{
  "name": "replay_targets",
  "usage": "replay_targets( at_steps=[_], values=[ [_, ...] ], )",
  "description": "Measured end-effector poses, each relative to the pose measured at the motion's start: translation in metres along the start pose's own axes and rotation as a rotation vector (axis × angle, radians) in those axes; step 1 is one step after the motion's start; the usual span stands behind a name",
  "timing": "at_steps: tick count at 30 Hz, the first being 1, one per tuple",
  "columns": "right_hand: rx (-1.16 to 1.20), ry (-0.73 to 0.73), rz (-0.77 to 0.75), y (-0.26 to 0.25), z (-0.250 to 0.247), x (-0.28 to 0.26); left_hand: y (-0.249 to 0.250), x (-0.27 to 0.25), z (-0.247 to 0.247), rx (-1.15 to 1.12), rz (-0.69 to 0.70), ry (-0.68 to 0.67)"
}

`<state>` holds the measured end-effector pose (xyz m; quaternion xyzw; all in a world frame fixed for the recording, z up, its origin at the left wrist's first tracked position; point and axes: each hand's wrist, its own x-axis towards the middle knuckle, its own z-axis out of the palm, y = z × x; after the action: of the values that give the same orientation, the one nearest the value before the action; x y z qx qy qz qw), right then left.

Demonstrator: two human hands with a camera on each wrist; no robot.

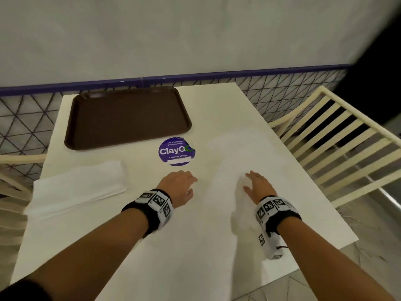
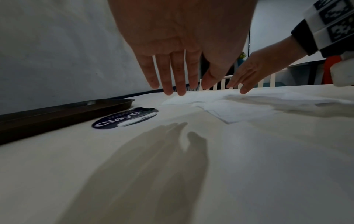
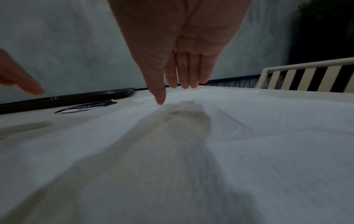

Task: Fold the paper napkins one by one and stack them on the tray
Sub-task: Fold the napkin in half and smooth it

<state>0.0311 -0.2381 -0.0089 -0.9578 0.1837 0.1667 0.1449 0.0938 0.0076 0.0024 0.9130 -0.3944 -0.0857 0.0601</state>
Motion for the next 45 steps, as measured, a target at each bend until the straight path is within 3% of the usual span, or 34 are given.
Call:
replay_targets(
  at_steps=[4,12,15,19,22,25,28,32,40,45],
  values=[
    [0.054,-0.053,-0.050,0.004,0.001,0.028,0.018,0.037,0.000,-0.005,-0.050,-0.054],
    [-0.021,0.107,-0.110,0.011,0.007,0.036,0.026,0.066,0.007,-0.059,-0.092,-0.094],
    [-0.046,0.129,-0.234,0.013,0.002,0.032,0.030,0.074,0.004,-0.070,-0.072,-0.035],
    [-0.010,0.351,-0.548,-0.014,-0.004,0.011,0.038,0.080,-0.002,-0.062,0.015,0.006],
    [0.072,0.261,-0.570,-0.035,-0.006,-0.009,0.044,0.074,-0.005,-0.006,0.039,-0.056],
    [0.119,0.152,-0.508,-0.044,0.000,-0.019,0.034,0.051,-0.003,-0.165,-0.074,-0.085],
    [-0.006,-0.057,-0.491,-0.047,0.016,-0.025,0.020,0.008,0.004,-0.294,-0.144,-0.078],
    [-0.086,-0.103,-0.598,-0.048,0.037,-0.036,0.011,-0.062,0.021,-0.460,-0.186,0.024],
    [-0.050,-0.312,-0.730,-0.075,0.052,-0.066,0.002,-0.151,0.037,-0.626,-0.659,0.015],
    [0.027,-0.345,-0.676,-0.090,0.049,-0.056,-0.008,-0.168,0.045,-0.745,-0.831,0.059]
  ],
)
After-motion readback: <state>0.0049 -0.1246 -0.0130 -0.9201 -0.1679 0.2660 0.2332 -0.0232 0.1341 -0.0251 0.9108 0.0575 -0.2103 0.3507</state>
